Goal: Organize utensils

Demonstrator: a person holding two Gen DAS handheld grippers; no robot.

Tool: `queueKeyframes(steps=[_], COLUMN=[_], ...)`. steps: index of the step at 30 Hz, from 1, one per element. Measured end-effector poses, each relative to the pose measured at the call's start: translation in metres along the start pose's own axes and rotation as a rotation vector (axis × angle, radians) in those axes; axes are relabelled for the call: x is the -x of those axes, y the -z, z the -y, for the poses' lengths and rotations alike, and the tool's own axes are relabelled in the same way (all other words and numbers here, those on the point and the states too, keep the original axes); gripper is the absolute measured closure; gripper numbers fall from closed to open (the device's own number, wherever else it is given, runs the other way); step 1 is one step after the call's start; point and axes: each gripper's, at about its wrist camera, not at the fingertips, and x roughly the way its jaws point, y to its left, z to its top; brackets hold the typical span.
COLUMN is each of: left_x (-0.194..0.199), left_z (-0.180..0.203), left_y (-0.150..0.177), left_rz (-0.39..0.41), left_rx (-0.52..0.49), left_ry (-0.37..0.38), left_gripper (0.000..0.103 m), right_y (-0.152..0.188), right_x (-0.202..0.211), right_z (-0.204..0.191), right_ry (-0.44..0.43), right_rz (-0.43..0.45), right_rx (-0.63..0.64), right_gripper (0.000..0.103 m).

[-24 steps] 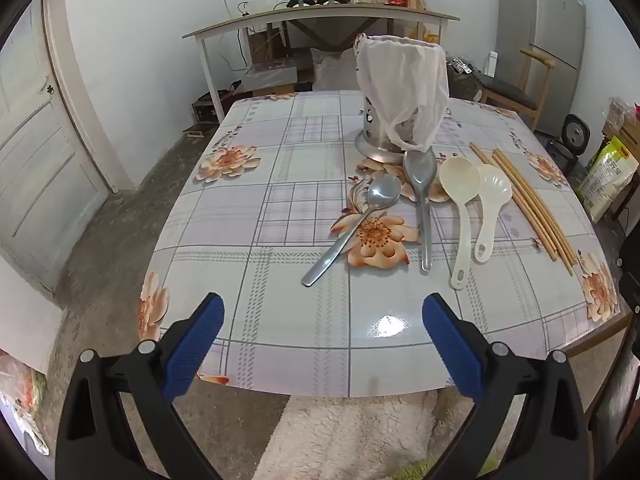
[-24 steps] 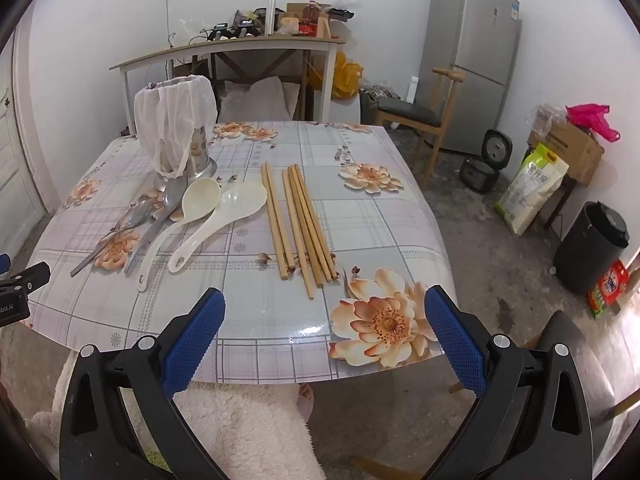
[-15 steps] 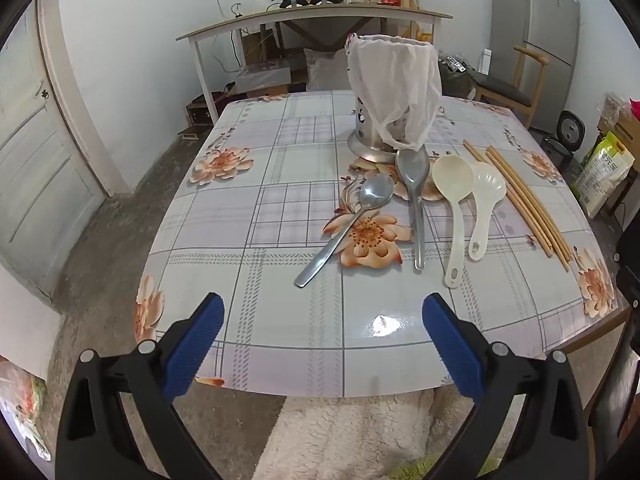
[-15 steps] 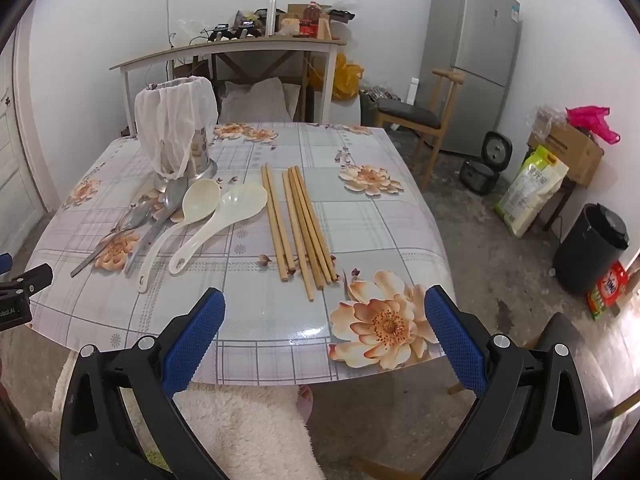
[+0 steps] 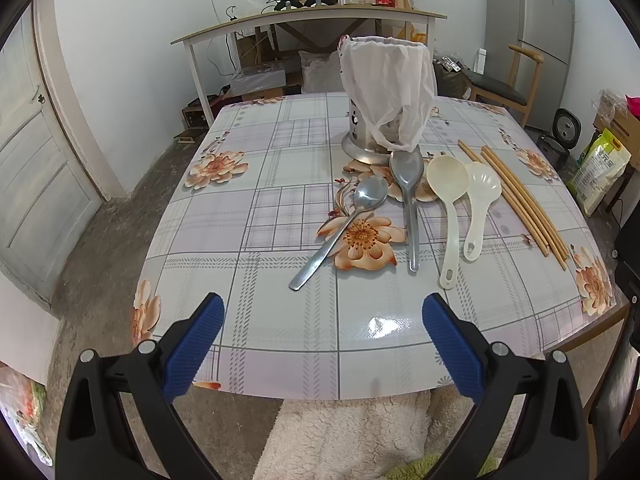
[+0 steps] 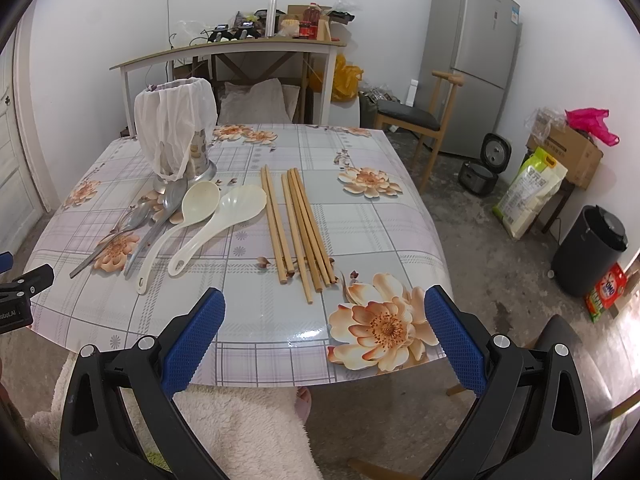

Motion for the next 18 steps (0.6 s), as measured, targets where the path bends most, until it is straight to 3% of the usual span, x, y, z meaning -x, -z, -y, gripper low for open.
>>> queueKeyframes(steps=[18], left_x=[0.0013], left_z=[-0.0027], left_y=[-0.0008], left_rz=[0.004], left_rx=[0.0], left_ry=[-0.006], left_gripper=[0.006], right_y=[-0.0018], right_x=[0.0007], right_z=[-0.0009], right_ry=[0.0], right_rz=[-0.002], right_rx=[0.001], right_gripper=[0.008])
